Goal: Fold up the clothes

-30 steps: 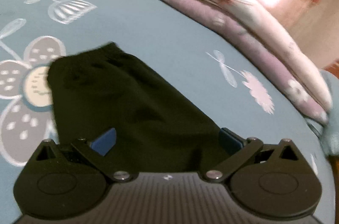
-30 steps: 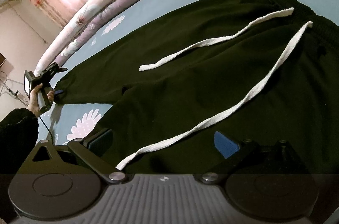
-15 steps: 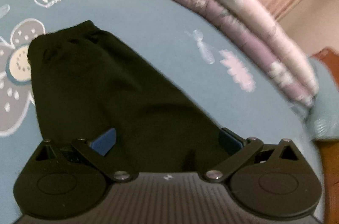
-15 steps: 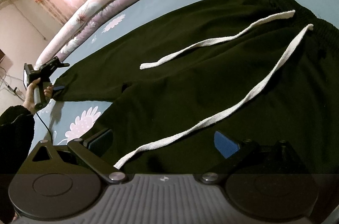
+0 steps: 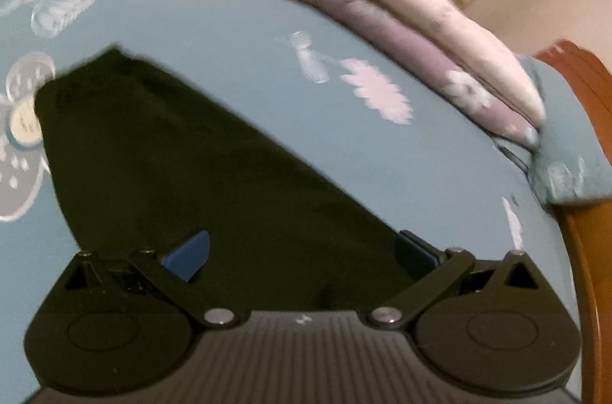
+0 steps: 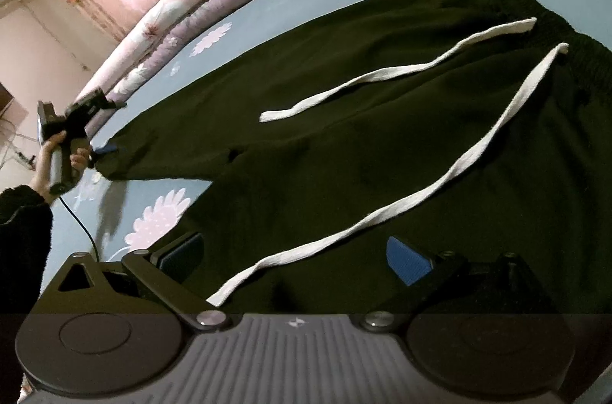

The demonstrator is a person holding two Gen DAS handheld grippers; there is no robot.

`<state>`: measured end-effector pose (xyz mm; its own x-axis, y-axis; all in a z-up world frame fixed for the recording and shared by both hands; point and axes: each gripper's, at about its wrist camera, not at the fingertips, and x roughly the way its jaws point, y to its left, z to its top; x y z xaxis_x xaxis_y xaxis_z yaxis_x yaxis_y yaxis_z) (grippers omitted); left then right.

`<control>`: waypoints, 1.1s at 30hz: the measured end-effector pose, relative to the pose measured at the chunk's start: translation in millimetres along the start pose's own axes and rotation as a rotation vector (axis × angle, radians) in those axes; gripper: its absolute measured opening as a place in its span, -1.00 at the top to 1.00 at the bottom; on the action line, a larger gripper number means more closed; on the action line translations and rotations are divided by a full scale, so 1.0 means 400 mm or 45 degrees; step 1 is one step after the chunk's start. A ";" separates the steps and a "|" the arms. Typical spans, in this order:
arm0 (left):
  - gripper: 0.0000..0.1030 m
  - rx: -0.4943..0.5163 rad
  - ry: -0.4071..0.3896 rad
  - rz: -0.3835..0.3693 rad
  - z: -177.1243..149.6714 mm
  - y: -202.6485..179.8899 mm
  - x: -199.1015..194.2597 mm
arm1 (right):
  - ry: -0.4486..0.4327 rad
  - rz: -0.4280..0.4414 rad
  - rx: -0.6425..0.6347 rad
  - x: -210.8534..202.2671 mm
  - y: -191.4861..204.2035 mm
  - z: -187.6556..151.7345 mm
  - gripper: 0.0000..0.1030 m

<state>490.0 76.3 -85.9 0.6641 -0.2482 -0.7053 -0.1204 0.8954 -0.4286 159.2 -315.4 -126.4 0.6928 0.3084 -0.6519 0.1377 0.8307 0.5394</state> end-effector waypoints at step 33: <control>-0.98 0.866 0.350 0.068 -0.939 -0.370 -0.388 | -0.095 -0.183 0.107 -0.103 -0.128 -0.026 -1.00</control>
<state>127.6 -156.5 -125.1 0.4505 -0.2013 -0.8698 0.3961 0.9182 -0.0074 116.1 -365.8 -132.6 0.7119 0.1513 -0.6858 0.2958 0.8210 0.4883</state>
